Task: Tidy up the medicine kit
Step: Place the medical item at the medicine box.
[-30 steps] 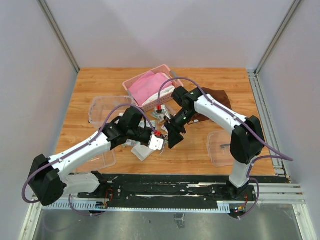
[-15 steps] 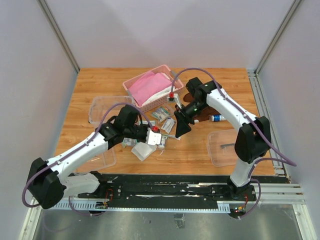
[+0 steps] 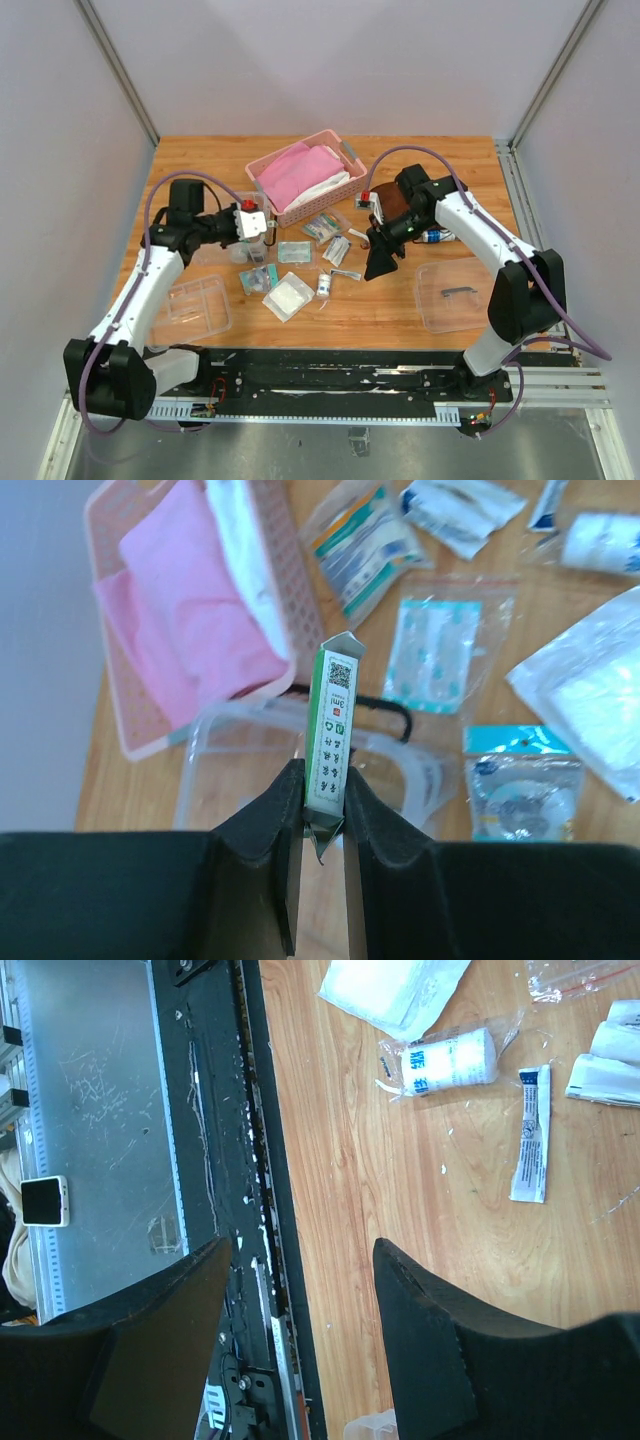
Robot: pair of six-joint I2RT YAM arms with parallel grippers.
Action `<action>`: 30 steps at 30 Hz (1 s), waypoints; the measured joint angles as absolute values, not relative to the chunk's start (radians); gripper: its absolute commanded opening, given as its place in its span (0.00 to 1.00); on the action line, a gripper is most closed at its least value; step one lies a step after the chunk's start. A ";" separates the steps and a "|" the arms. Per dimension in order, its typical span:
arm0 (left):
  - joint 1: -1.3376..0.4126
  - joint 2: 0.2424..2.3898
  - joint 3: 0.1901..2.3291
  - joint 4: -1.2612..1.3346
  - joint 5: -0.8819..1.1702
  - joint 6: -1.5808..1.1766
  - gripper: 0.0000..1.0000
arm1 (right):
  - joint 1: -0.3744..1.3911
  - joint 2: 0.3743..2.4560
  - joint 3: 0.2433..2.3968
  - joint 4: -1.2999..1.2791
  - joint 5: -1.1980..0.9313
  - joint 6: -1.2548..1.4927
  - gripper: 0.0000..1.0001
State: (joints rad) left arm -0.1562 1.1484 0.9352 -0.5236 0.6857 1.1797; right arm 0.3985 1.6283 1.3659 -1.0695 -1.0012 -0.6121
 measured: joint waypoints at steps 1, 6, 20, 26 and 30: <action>-0.117 1.151 0.946 -0.531 0.695 1.195 0.20 | 0.397 1.628 1.361 -1.065 -1.003 -0.612 0.61; 0.025 1.227 1.005 -0.566 0.733 1.269 0.20 | 0.390 1.628 1.348 -1.047 -1.013 -0.614 0.61; 0.117 1.625 1.170 -0.590 0.756 1.392 0.20 | 0.376 1.627 1.341 -1.043 -1.021 -0.627 0.60; 0.117 1.704 1.205 -0.587 0.763 1.431 0.23 | 0.375 1.627 1.338 -1.042 -1.021 -0.627 0.60; 0.112 1.741 1.206 -0.588 0.765 1.449 0.23 | 0.375 1.628 1.336 -1.042 -1.021 -0.628 0.60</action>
